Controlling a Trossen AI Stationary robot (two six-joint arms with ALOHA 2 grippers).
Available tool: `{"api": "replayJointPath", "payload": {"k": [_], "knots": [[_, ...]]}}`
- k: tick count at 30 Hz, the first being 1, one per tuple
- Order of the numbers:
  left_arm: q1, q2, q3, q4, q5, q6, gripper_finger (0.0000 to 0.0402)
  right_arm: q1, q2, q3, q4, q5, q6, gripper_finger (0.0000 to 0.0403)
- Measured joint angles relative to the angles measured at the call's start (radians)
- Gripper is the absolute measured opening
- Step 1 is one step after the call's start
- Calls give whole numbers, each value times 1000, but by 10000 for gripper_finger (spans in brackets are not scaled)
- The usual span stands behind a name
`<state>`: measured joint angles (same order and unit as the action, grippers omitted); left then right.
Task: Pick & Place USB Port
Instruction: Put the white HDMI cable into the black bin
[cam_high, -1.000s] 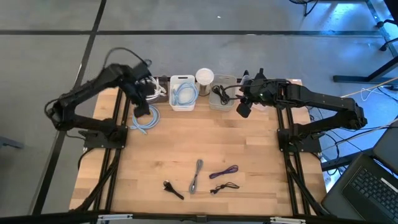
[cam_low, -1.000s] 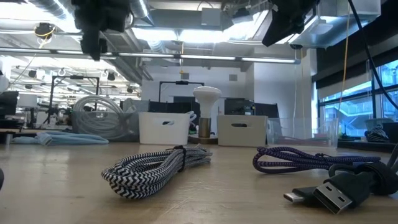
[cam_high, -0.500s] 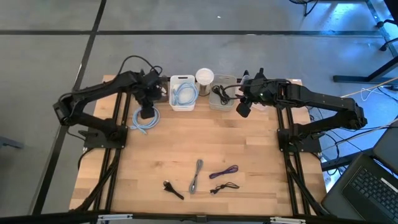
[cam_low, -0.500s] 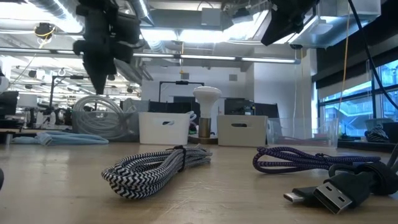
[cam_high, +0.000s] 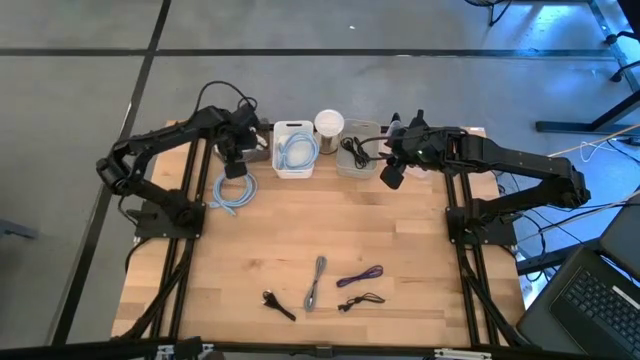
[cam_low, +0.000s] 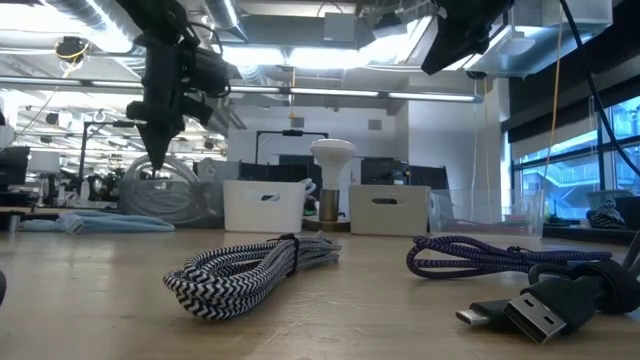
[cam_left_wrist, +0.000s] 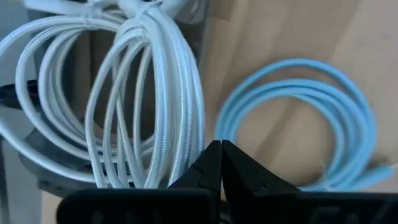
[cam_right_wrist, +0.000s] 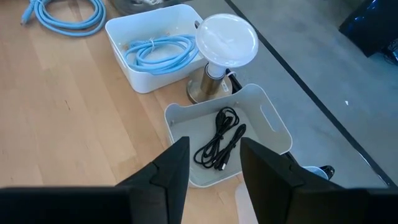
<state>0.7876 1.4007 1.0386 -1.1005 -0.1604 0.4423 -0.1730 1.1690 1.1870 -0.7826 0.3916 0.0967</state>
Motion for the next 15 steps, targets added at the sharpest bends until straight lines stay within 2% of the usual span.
{"api": "replayJointPath", "payload": {"k": [12,15], "knots": [[147,4,0,134,-84,125,1,0,0,0,1,0,0,144],[175,4,0,188,-142,149,1,0,0,0,9,0,-1,144]]}}
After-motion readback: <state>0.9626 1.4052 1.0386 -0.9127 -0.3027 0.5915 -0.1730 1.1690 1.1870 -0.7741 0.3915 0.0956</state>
